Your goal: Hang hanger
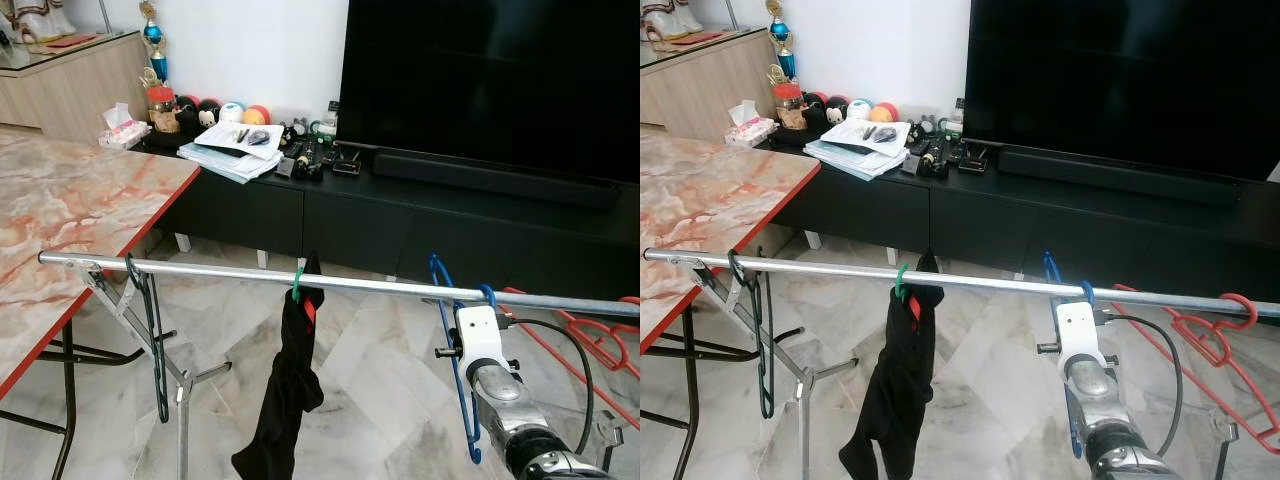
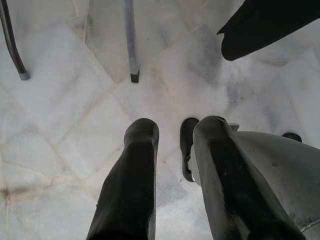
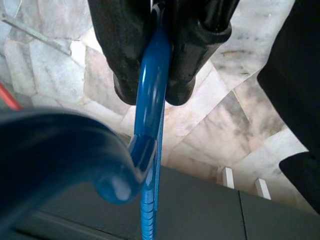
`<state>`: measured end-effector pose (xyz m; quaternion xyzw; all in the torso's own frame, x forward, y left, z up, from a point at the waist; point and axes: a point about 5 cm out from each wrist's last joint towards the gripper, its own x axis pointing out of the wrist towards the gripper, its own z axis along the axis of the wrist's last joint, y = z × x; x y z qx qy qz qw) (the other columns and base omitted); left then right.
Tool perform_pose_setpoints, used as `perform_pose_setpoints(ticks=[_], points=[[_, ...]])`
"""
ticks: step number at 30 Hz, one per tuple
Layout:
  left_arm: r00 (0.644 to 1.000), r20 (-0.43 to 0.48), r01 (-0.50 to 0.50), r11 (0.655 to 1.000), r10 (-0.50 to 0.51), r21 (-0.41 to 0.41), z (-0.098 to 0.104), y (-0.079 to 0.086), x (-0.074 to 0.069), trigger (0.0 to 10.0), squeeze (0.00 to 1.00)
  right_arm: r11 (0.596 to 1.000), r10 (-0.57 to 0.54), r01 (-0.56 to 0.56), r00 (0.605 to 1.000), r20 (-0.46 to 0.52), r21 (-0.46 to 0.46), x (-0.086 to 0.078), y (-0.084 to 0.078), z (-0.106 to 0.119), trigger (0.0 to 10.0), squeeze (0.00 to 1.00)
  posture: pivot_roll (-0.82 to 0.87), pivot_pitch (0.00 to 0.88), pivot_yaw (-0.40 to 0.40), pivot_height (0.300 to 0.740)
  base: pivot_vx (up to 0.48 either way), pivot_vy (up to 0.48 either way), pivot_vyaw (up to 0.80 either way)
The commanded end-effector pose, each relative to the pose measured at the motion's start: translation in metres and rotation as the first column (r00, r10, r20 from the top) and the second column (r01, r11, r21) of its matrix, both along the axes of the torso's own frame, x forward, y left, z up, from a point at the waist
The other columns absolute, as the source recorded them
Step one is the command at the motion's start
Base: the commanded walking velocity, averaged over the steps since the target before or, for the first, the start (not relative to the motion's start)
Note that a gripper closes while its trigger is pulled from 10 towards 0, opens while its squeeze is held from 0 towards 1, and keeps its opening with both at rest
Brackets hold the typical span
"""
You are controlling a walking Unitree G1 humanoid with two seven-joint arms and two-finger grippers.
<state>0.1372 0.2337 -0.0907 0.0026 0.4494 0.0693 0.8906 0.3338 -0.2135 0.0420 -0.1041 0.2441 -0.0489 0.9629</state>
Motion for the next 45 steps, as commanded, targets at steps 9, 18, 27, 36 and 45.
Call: perform_pose_setpoints(ticks=[9, 18, 27, 36, 45], points=[[0.999, -0.053, -0.006, 1.0, 0.006, -0.007, -0.006, 0.005, -0.021, 10.0, 0.0, 0.999, -0.013, 0.011, 0.999, 0.046, 0.046, -0.01, -0.003, -0.009, 10.0, 1.0, 0.14, 0.0, -0.033, 0.74, 0.0, 0.0, 0.0], [0.998, -0.058, 0.002, 1.0, -0.003, -0.011, -0.006, 0.005, -0.024, 10.0, 0.0, 0.997, -0.045, 0.032, 0.982, 0.184, 0.074, -0.019, -0.008, -0.007, 10.0, 0.95, 0.12, 0.0, -0.027, 0.74, 0.0, 0.0, 0.0], [0.998, -0.067, 0.02, 1.0, -0.021, -0.017, -0.007, 0.002, -0.025, 10.0, 0.0, 0.997, -0.027, 0.008, 0.961, 0.276, 0.073, -0.039, -0.013, -0.013, 10.0, 0.0, 0.11, 0.0, -0.023, 0.74, 0.0, 0.0, 0.0], [0.997, -0.079, 0.021, 1.0, -0.022, -0.016, -0.008, 0.004, -0.03, 10.0, 0.0, 0.998, -0.057, 0.059, 0.911, 0.407, 0.006, -0.081, -0.021, -0.015, 10.0, 0.0, 0.1, 0.0, -0.025, 0.74, 0.0, 0.0, 0.0], [0.997, -0.077, 0.025, 1.0, -0.026, -0.016, -0.009, -0.003, -0.026, 10.0, 0.0, 0.949, -0.311, 0.314, 0.917, 0.251, 0.026, -0.146, -0.031, -0.051, 10.0, 0.0, 0.1, 0.0, -0.033, 0.74, 0.0, 0.0, 0.0]])
